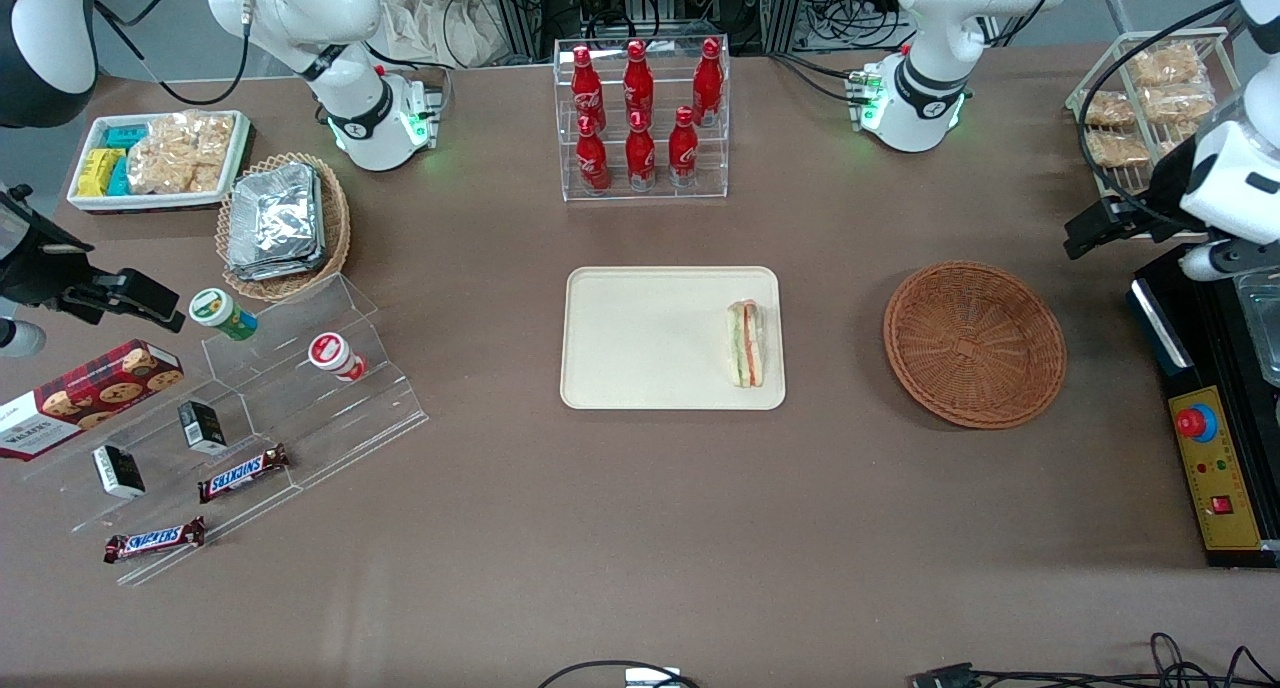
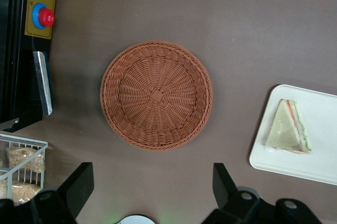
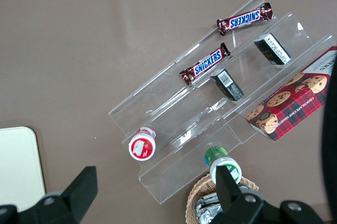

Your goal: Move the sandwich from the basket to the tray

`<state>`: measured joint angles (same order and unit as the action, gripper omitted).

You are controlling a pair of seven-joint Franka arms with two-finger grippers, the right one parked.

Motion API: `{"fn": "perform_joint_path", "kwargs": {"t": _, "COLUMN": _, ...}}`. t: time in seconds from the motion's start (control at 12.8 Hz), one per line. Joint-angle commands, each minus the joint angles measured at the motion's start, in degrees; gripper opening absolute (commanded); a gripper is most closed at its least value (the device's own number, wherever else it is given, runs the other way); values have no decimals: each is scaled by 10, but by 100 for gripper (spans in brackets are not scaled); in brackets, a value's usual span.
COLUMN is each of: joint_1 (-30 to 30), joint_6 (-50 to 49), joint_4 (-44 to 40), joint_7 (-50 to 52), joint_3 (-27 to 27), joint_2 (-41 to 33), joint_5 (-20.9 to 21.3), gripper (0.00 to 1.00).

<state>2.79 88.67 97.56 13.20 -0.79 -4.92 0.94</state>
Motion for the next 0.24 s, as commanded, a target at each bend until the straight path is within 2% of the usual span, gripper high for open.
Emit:
{"fn": "perform_joint_path", "kwargs": {"t": 0.0, "joint_1": 13, "joint_6": -18, "joint_4": -1, "joint_7": -3, "joint_3": -7, "joint_2": -14, "joint_5": -3, "gripper": 100}}
{"fn": "perform_joint_path", "kwargs": {"t": 0.16, "joint_1": 12, "joint_6": -18, "joint_4": -11, "joint_7": -4, "joint_3": -7, "joint_2": -6, "joint_5": -6, "gripper": 100}}
